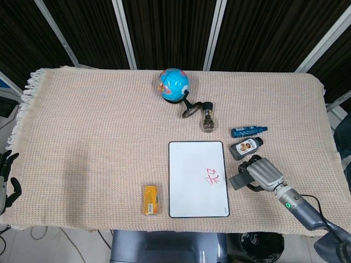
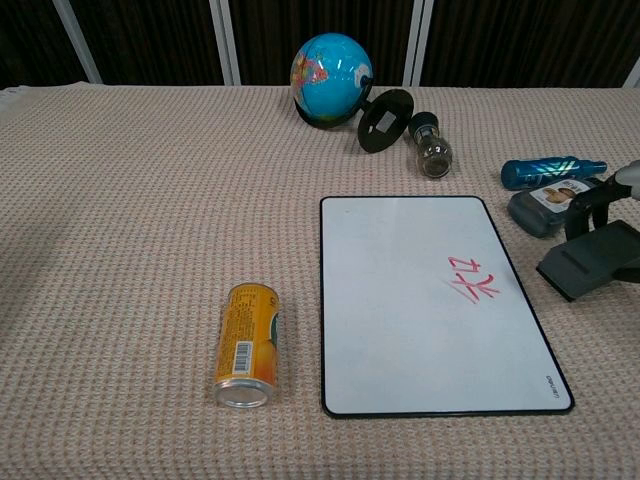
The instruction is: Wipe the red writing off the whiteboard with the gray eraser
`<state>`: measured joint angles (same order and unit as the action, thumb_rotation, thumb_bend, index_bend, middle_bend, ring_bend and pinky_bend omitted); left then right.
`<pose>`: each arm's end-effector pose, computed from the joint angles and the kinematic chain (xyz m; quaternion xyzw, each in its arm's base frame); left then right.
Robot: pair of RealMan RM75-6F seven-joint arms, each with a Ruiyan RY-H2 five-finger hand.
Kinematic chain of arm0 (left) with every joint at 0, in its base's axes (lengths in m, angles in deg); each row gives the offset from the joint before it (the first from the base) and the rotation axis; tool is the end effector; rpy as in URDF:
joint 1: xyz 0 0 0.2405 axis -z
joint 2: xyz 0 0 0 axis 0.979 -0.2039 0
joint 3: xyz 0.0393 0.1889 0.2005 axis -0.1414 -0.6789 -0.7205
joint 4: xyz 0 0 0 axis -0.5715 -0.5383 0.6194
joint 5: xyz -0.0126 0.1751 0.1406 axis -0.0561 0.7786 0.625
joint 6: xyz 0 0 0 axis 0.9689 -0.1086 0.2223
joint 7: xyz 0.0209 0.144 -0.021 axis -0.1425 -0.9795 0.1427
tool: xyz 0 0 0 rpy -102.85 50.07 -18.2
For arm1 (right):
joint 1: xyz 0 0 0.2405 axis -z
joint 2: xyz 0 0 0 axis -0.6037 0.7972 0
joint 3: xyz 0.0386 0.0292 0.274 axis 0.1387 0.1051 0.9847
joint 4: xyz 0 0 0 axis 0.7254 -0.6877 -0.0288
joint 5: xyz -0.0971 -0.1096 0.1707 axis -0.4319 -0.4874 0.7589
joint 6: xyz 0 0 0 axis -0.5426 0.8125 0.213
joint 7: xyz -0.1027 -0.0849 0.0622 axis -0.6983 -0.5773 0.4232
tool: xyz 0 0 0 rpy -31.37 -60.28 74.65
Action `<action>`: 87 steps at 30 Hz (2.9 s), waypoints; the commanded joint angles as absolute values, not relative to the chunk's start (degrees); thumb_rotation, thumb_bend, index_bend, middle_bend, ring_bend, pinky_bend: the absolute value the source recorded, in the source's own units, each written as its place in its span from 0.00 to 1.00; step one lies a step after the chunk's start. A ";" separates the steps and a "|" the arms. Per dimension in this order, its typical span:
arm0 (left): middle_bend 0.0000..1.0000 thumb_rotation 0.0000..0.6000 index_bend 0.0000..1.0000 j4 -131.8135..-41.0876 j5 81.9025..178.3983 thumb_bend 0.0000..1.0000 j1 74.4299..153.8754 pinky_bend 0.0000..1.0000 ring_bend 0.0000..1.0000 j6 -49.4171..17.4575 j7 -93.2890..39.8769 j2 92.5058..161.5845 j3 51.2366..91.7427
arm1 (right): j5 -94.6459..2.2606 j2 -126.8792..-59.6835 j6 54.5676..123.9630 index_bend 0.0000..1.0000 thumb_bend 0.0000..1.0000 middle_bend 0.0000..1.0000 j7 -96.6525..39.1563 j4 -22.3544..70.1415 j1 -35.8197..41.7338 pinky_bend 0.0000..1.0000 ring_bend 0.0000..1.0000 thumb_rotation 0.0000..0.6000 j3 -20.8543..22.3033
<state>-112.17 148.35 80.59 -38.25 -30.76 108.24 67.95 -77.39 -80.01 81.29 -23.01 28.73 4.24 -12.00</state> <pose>-0.3340 0.1769 0.1572 -0.5371 -0.4202 -0.3785 0.6259 -0.2880 -0.3155 0.0629 0.8134 -0.3312 0.2931 0.3779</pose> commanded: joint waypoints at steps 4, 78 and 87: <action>0.04 1.00 0.12 -112.12 148.22 0.75 80.64 0.00 0.00 -38.07 -30.56 108.15 68.00 | -74.10 -79.86 77.09 0.50 0.43 0.45 -24.89 32.11 0.76 0.28 0.40 1.00 -8.85; 0.04 1.00 0.12 -112.46 147.82 0.75 80.72 0.00 0.00 -37.56 -29.70 107.40 68.01 | -64.87 -88.22 75.42 0.51 0.41 0.46 -44.01 40.82 -2.83 0.28 0.41 1.00 -11.07; 0.04 1.00 0.12 -112.48 147.82 0.75 80.69 0.00 0.00 -37.60 -29.49 107.29 68.03 | -63.03 -89.01 73.36 0.51 0.41 0.46 -42.71 38.95 -3.47 0.28 0.41 1.00 -9.92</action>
